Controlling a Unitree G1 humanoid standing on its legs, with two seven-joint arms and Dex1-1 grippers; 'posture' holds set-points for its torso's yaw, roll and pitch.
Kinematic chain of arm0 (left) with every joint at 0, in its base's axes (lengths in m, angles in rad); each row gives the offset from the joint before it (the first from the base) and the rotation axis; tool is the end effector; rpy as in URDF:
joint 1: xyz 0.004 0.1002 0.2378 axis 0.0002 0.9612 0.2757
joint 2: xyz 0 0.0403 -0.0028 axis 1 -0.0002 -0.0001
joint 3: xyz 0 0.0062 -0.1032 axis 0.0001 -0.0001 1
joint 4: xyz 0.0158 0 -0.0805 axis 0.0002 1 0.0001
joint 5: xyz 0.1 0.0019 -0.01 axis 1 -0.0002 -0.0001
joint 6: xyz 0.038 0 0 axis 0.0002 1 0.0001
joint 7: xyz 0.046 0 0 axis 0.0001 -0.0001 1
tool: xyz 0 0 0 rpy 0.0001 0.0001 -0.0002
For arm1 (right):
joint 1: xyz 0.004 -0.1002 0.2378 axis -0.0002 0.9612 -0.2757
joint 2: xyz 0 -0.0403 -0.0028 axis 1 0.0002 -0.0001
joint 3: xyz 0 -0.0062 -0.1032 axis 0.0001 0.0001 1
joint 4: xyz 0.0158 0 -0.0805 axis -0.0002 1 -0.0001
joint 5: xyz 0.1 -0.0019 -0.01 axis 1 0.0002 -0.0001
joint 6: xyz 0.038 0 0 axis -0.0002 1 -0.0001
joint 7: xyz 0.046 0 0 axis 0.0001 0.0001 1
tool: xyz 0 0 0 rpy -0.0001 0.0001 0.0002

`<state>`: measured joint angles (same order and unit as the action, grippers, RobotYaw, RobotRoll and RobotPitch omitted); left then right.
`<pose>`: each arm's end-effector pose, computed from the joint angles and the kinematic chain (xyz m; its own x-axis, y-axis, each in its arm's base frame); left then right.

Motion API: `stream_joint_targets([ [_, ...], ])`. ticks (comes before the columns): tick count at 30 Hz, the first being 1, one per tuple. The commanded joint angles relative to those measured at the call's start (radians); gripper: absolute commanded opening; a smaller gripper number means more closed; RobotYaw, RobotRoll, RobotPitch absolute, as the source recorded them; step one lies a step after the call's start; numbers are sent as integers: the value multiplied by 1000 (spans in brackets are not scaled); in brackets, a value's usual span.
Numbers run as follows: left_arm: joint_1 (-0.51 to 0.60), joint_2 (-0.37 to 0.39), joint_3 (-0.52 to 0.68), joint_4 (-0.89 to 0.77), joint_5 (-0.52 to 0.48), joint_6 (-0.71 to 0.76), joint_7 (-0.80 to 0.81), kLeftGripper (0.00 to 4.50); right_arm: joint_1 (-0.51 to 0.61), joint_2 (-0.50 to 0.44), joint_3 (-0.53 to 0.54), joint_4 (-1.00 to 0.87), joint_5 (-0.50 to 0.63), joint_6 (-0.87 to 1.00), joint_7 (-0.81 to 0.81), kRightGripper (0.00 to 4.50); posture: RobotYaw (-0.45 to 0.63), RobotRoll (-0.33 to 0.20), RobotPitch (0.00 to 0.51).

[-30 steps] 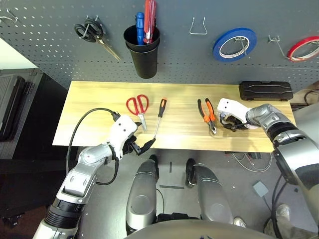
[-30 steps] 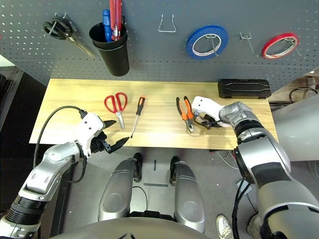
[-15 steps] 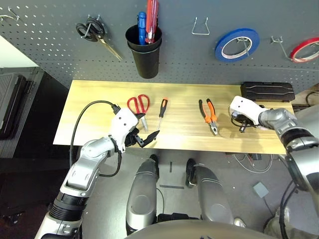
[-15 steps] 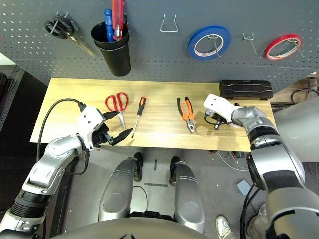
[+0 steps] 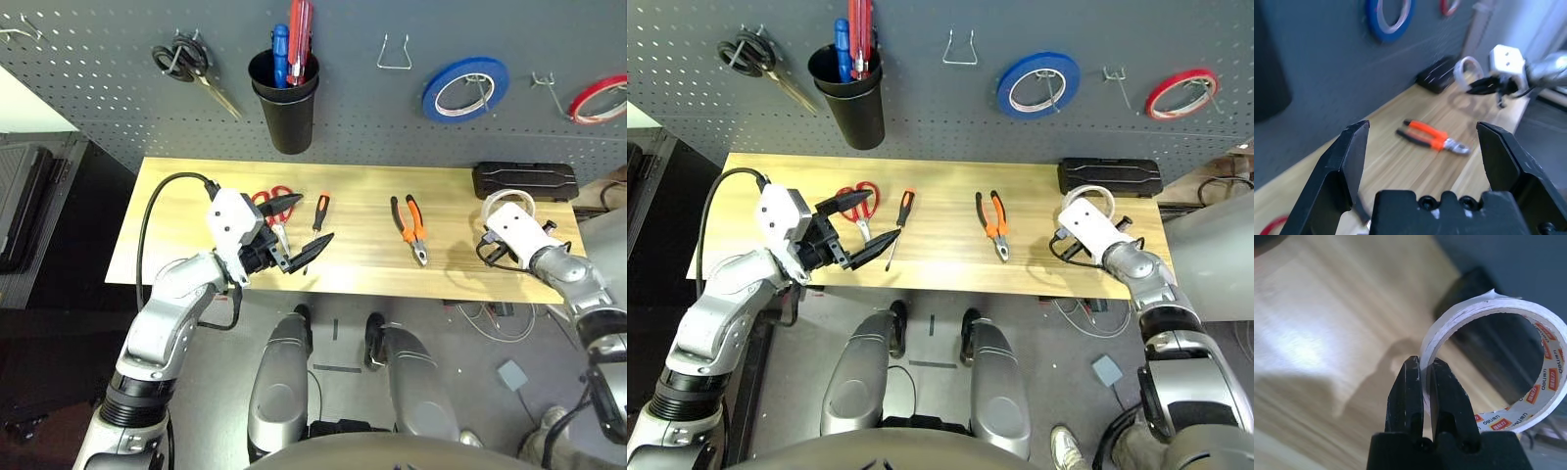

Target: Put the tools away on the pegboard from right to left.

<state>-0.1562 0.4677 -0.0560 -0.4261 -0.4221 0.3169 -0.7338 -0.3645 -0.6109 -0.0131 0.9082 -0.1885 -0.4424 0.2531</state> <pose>0.2142 0.1827 0.1456 0.5369 -0.8413 0.0621 0.8187 0.5374 0.2023 0.2408 -0.3100 0.0424 0.9662 0.0789 -0.2455 -0.2221 0.7382 -0.6369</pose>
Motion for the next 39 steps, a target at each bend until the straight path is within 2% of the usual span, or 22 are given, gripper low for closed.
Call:
stream_joint_targets([
  [1,-9,-1,-9,-44,-50,24,-22,4500,46,0,-25,10,14,-62,-56,37,242,0,236],
  [7,-56,-19,-5,-55,-74,12,-12,4500,74,-9,-29,39,15,-161,-121,37,238,0,231],
  [12,-125,-67,-3,-39,-61,-12,27,4500,90,-13,-33,54,0,-274,-189,37,232,0,228],
  [23,-169,-72,-28,-34,-66,-3,9,4500,74,-55,-16,42,-114,-493,-370,37,214,0,219],
  [32,-168,-52,-53,-48,-66,7,-19,4500,37,-63,1,15,-203,-558,-458,37,205,0,217],
  [39,-184,-60,-67,-30,-56,-5,-22,4500,-68,-17,0,-14,-180,-487,-455,37,191,0,211],
])
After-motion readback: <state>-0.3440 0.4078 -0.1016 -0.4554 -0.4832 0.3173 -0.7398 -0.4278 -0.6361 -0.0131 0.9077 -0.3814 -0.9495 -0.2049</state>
